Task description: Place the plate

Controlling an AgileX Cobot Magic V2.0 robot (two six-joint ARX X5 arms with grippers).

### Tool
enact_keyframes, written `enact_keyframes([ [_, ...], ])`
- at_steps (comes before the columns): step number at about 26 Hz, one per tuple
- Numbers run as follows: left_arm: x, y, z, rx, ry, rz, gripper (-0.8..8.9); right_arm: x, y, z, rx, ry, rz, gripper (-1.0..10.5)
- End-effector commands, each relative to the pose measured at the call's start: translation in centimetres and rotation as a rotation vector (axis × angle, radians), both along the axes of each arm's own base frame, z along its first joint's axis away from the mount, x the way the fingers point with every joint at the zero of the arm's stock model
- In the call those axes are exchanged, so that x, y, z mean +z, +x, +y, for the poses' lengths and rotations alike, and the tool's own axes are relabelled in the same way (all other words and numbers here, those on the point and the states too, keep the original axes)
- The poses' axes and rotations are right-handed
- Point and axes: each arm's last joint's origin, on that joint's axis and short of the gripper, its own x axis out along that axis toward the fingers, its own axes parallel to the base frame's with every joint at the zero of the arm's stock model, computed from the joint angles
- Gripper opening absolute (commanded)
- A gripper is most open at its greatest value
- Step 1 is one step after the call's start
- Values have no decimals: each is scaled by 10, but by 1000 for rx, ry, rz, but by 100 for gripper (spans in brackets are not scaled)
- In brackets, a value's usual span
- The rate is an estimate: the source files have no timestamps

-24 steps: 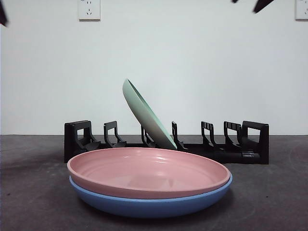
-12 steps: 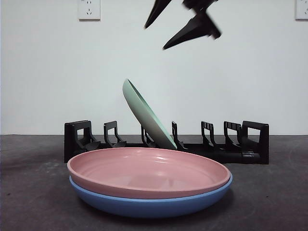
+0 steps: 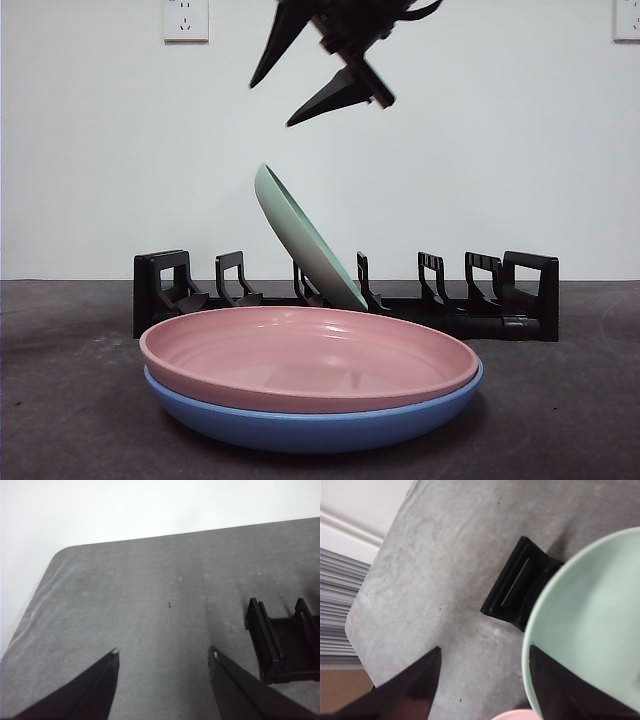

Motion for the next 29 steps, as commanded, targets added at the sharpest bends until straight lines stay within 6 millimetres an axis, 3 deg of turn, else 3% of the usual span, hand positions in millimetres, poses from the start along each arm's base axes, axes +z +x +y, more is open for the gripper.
enact_keyframes([
  [1,7,0,0,2,-7,-27,281,-10,8,14,-3,-19,13,271],
  [20,7,0,0,11,-30,-29,282,-50,19,38,-36,-132,29,267],
  [29,7,0,0,11,-30,-29,281,-52,15,46,-34,-160,9,134],
])
